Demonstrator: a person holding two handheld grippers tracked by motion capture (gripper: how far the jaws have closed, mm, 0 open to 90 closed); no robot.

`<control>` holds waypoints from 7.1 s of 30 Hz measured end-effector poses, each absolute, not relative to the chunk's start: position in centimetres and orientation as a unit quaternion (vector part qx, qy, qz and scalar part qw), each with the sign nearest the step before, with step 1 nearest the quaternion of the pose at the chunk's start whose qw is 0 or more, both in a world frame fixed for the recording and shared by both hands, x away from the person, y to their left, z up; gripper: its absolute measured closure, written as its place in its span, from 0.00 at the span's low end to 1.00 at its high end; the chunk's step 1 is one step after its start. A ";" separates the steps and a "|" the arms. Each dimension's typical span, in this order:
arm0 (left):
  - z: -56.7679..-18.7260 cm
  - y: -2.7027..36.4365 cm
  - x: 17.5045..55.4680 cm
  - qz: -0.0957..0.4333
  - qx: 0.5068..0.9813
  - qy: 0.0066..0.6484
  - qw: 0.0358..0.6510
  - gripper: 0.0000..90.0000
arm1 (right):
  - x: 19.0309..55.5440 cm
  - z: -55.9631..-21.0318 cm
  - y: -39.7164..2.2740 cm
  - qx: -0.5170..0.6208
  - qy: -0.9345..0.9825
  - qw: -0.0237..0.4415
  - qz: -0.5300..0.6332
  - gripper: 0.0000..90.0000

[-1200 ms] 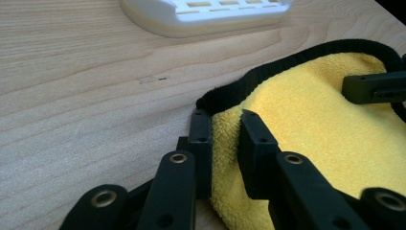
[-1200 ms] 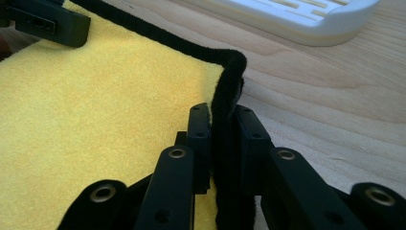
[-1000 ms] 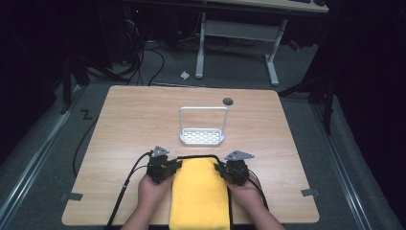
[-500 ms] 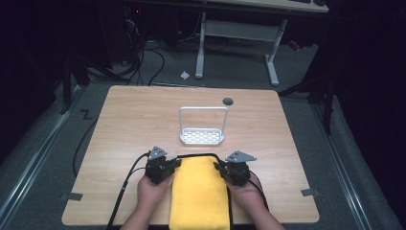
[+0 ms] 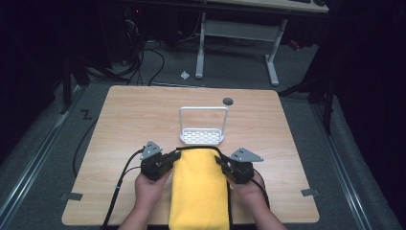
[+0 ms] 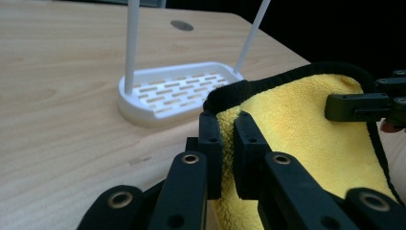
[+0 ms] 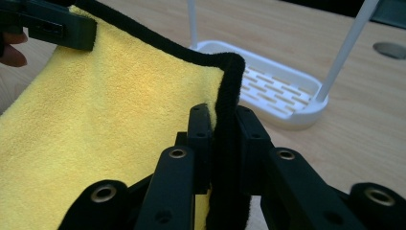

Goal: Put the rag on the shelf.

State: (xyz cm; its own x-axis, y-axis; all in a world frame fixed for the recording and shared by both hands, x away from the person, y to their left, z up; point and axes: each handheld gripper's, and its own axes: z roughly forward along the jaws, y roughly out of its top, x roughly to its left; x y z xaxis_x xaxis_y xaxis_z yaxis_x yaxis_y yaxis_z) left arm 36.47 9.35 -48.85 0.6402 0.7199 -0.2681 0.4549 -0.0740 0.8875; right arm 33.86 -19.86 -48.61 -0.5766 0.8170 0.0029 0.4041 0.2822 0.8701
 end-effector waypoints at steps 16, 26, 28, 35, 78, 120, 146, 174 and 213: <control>-42.7 9.9 35.8 0.179 0.696 0.367 0.591 0.93 | 33.6 -43.0 -19.5 0.361 0.740 0.280 0.493 0.88; -38.9 9.8 35.9 0.209 0.682 0.343 0.611 0.93 | 33.7 -39.2 -19.5 0.343 0.723 0.301 0.519 0.88; -38.2 9.6 35.9 0.215 0.681 0.339 0.613 0.93 | 33.7 -38.6 -19.4 0.339 0.721 0.306 0.521 0.88; -35.7 9.5 36.4 0.240 0.676 0.323 0.618 0.93 | 34.2 -36.5 -19.7 0.333 0.709 0.321 0.533 0.88; -31.6 7.7 44.0 0.299 0.682 0.317 0.588 0.93 | 41.1 -32.3 -21.4 0.354 0.679 0.332 0.551 0.89; -40.7 7.0 53.6 0.183 0.749 0.382 0.509 0.94 | 50.9 -39.3 -23.5 0.397 0.733 0.254 0.490 0.89; -45.2 7.8 53.2 0.121 0.751 0.397 0.514 0.94 | 51.3 -42.7 -23.9 0.436 0.724 0.196 0.497 0.89; -46.1 8.4 52.7 0.117 0.752 0.414 0.500 0.79 | 51.6 -44.2 -24.7 0.475 0.715 0.193 0.475 0.65; -44.3 13.5 49.2 0.188 0.727 0.443 0.491 0.64 | 48.4 -42.3 -28.0 0.488 0.705 0.264 0.441 0.60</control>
State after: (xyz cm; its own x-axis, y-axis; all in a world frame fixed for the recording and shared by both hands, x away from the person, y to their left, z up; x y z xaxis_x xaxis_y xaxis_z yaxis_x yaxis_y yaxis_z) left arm 49.24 13.52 -44.34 0.5370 0.8281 -0.1607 0.4585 -0.1266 0.8796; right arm 48.44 -28.04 -42.29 -0.3836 0.9217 0.0583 0.4548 0.1336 0.8805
